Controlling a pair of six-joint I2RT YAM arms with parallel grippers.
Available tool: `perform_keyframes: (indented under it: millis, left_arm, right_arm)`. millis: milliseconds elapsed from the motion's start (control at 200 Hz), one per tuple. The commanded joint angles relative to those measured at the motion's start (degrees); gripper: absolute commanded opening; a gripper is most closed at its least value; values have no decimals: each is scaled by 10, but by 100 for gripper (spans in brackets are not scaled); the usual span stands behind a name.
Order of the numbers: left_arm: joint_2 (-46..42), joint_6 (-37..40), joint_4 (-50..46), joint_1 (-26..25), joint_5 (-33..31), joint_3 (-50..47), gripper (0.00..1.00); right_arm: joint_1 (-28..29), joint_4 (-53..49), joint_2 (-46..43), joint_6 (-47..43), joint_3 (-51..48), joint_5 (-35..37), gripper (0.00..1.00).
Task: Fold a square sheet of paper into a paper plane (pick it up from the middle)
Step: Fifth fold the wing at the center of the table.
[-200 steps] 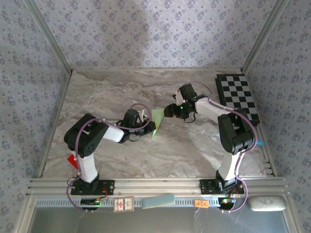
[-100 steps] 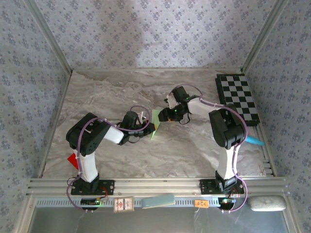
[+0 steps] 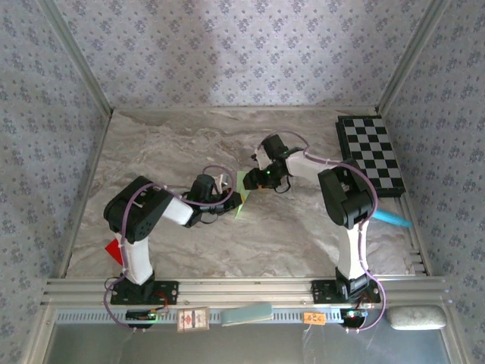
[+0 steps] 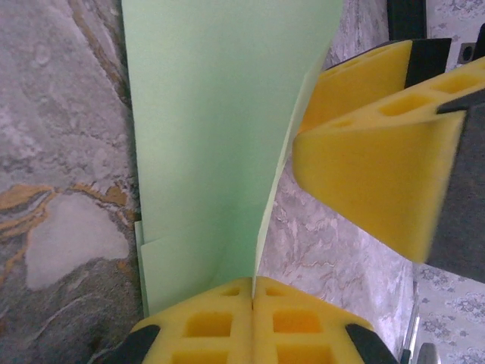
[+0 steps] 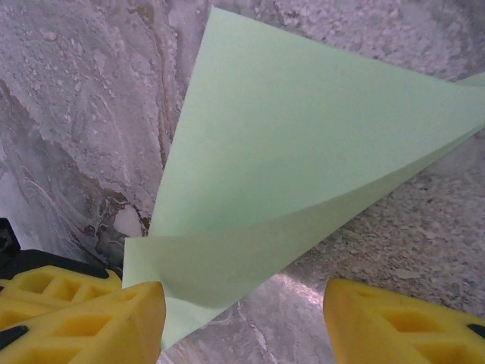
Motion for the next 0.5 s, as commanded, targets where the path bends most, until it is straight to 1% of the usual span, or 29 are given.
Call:
perform_keyframes:
  millis: [0, 195, 280, 395, 495]
  left_arm:
    - [13, -4, 20, 3, 8, -6, 0]
    - [13, -4, 20, 3, 8, -6, 1]
    - [12, -4, 19, 3, 7, -6, 3]
    - [8, -4, 16, 3, 5, -8, 7]
    - [0, -3, 10, 3, 0, -10, 11]
  right_arm:
    - [10, -27, 20, -2, 21, 20, 61]
    - [23, -59, 46, 18, 42, 65, 63]
    - [30, -79, 56, 27, 56, 97, 63]
    - [40, -102, 71, 38, 74, 137, 64]
    - [47, -141, 84, 44, 94, 166, 65]
